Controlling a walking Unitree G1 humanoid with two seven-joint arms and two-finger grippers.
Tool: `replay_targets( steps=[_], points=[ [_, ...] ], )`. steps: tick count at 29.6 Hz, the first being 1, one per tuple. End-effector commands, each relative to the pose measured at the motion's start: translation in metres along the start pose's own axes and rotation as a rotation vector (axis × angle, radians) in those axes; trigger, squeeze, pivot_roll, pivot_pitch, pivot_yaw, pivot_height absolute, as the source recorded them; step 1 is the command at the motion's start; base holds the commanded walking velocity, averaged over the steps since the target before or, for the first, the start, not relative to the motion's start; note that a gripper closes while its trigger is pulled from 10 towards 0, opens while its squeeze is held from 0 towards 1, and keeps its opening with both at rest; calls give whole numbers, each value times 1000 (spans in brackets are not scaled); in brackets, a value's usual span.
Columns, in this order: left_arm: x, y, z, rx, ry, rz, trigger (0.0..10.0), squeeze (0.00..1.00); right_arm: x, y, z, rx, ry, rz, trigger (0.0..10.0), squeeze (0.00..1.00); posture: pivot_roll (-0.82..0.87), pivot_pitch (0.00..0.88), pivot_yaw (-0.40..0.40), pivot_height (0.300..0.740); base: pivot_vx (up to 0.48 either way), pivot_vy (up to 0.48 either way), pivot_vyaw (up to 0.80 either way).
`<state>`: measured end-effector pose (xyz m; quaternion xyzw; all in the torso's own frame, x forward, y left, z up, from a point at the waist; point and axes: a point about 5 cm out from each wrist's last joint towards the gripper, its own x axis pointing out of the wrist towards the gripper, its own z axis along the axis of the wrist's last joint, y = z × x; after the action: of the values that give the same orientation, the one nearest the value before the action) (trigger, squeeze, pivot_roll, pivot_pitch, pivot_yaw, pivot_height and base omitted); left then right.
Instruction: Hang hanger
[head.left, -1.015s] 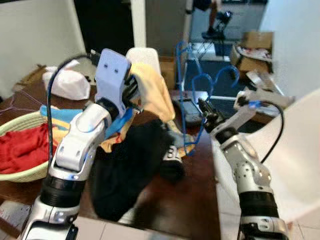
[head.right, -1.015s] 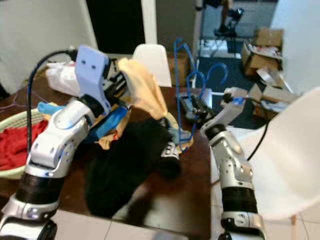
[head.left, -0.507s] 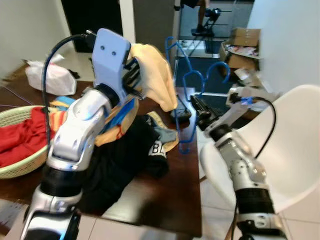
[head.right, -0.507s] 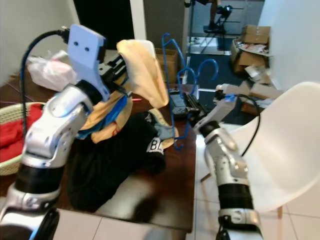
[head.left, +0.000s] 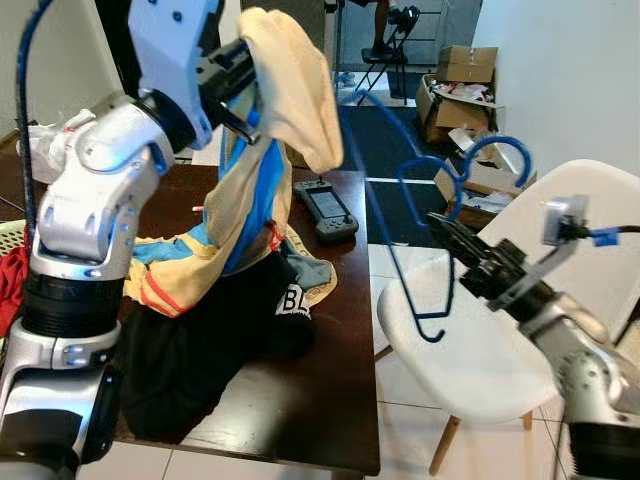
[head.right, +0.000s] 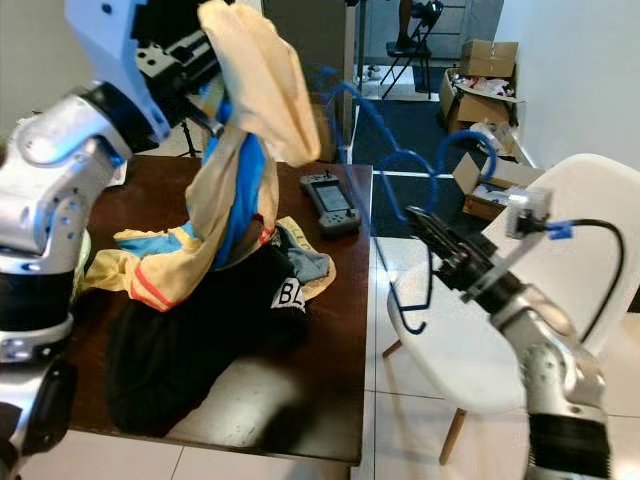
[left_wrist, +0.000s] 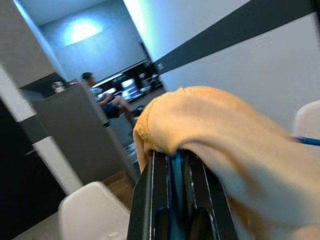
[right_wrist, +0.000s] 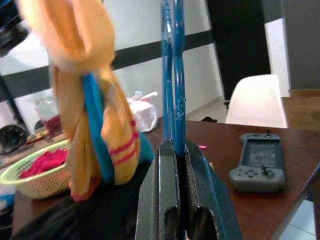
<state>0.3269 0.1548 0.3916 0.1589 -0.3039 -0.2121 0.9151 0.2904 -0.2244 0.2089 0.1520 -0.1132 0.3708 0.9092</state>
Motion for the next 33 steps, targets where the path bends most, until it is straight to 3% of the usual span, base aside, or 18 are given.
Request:
replay_targets(
  steps=[1, 2, 3, 4, 5, 6, 7, 8, 9, 13, 15, 19, 23, 26, 27, 33],
  points=[
    [2, 33, 22, 70, -59, 134, 10000, 0, -6, 9, 3, 11, 2, 63, 10000, 0, 69, 0, 27, 740, 0, 0, 0],
    [2, 33, 22, 70, -59, 134, 10000, 0, -6, 9, 3, 11, 2, 63, 10000, 0, 69, 0, 27, 740, 0, 0, 0],
    [5, 52, 32, 119, -70, 202, 10000, 0, -7, 14, 2, 18, 8, 92, 10000, 0, 67, 0, 28, 740, 0, 0, 0],
    [5, 52, 32, 119, -70, 202, 10000, 0, -7, 14, 2, 18, 8, 92, 10000, 0, 67, 0, 28, 740, 0, 0, 0],
    [7, 68, 42, 156, -78, 253, 10000, 0, -7, 18, 1, 28, 16, 121, 10000, 0, 73, 0, 33, 740, 0, 0, 0],
    [7, 68, 42, 156, -78, 253, 10000, 0, -7, 18, 1, 28, 16, 121, 10000, 0, 73, 0, 33, 740, 0, 0, 0],
    [13, 83, 58, 205, -91, 277, 10000, 0, -6, 23, -2, 39, 32, 157, 10000, 0, 76, 0, 45, 740, 0, 0, 0],
    [13, 83, 58, 205, -91, 277, 10000, 0, -6, 23, -2, 39, 32, 157, 10000, 0, 76, 0, 45, 740, 0, 0, 0],
    [21, 94, 72, 245, -96, 285, 10000, 0, -5, 29, -5, 50, 46, 192, 10000, 0, 73, 0, 63, 740, 0, 0, 0],
    [30, 98, 81, 267, -96, 270, 10000, 0, -3, 34, -8, 57, 53, 210, 10000, 0, 72, 0, 72, 740, 0, 0, 0],
    [48, 97, 90, 315, -70, 235, 10000, 0, -1, 40, -14, 69, 53, 217, 10000, 0, 65, 0, 89, 740, 0, 0, 0],
    [63, 94, 102, 361, -59, 233, 10000, 0, -1, 43, -18, 76, 46, 199, 10000, 0, 50, 0, 104, 740, 0, 0, 0],
    [65, 100, 119, 378, -78, 281, 10000, 0, -1, 43, -18, 77, 32, 181, 10000, 0, 41, 0, 118, 740, 0, 0, 0],
    [65, 100, 119, 378, -78, 281, 10000, 0, -1, 43, -18, 77, 32, 181, 10000, 0, 41, 0, 118, 740, 0, 0, 0],
    [65, 103, 131, 385, -110, 300, 10000, 0, -1, 43, -18, 79, 24, 169, 10000, 0, 42, 0, 115, 740, 0, 0, 0],
    [60, 110, 143, 396, -161, 329, 10000, 0, 3, 43, -21, 89, 17, 156, 10000, 0, 57, 0, 82, 740, 0, 0, 0]
  ],
)
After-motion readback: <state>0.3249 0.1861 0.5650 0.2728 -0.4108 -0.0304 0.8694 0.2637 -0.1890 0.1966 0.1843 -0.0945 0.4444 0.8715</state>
